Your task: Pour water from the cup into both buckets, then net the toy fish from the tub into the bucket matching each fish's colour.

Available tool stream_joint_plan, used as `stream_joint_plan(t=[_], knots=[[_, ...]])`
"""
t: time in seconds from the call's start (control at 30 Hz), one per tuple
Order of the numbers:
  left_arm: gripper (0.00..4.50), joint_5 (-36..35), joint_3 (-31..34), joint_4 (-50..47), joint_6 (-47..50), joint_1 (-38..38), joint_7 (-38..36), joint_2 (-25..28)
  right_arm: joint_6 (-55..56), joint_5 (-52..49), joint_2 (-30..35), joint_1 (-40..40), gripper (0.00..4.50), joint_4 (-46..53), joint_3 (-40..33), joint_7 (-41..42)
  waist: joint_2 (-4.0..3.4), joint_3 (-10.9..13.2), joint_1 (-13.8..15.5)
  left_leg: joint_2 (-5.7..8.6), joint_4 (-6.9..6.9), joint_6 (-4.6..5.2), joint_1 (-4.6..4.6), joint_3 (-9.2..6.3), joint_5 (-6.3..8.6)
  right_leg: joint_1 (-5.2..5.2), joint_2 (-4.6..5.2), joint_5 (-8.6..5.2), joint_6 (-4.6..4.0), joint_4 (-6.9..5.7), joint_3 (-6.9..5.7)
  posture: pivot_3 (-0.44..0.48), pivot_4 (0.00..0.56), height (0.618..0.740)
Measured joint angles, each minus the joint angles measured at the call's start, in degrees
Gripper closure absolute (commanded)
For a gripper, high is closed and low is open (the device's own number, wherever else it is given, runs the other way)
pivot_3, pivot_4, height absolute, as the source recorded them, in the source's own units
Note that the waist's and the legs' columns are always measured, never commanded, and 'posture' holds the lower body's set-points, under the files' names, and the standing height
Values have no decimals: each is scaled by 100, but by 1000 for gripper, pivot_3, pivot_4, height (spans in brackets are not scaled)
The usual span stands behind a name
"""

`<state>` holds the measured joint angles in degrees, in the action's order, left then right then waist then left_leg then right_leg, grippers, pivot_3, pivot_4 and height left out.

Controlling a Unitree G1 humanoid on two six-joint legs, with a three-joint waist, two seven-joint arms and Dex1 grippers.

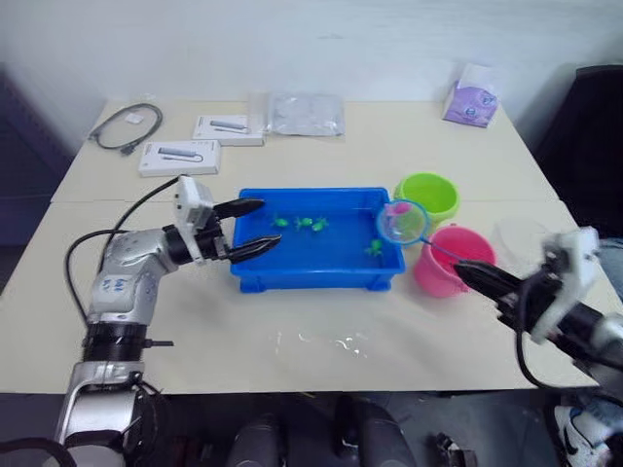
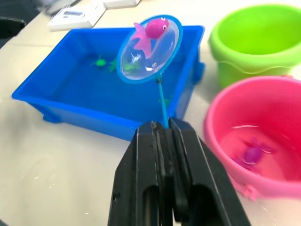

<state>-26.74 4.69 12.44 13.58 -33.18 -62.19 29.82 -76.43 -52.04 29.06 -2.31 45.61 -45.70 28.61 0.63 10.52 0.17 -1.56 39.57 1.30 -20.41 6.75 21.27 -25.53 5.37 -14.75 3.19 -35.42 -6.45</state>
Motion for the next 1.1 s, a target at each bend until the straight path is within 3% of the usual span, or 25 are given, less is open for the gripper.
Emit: stream_joint_plan(t=[0.17,0.4,0.5,0.83,1.1], knots=[[75,28,-198,217,-117,-86,-266,-176,619,-51,-104,966,4500,128,-647,-197,0,-1,-10,4,1,5,8,7,-3,4,1,3,5,-1,13,0,150,740],[75,71,-360,227,-177,-121,-378,-308,2534,958,-429,2055,4500,-82,-508,-90,1,-1,-3,7,1,5,11,10,-3,6,-5,3,7,-2,17,0,150,740],[75,79,-361,224,-176,-120,-387,-325,3493,1872,-410,2475,4500,-360,-32,-70,0,-1,-14,8,1,5,15,15,-3,6,-5,3,8,-1,23,0,150,740],[75,84,-366,225,-165,-119,-396,-430,6087,4059,-96,2755,4500,-1025,983,-98,0,-1,-14,7,7,0,21,18,-6,6,-5,2,6,-1,29,0,150,740],[75,92,-367,210,-151,-119,-330,-446,6906,4790,-120,2944,4500,-1285,1438,-188,0,-1,-10,8,11,1,21,17,-6,6,-3,2,6,-1,29,0,150,740]])
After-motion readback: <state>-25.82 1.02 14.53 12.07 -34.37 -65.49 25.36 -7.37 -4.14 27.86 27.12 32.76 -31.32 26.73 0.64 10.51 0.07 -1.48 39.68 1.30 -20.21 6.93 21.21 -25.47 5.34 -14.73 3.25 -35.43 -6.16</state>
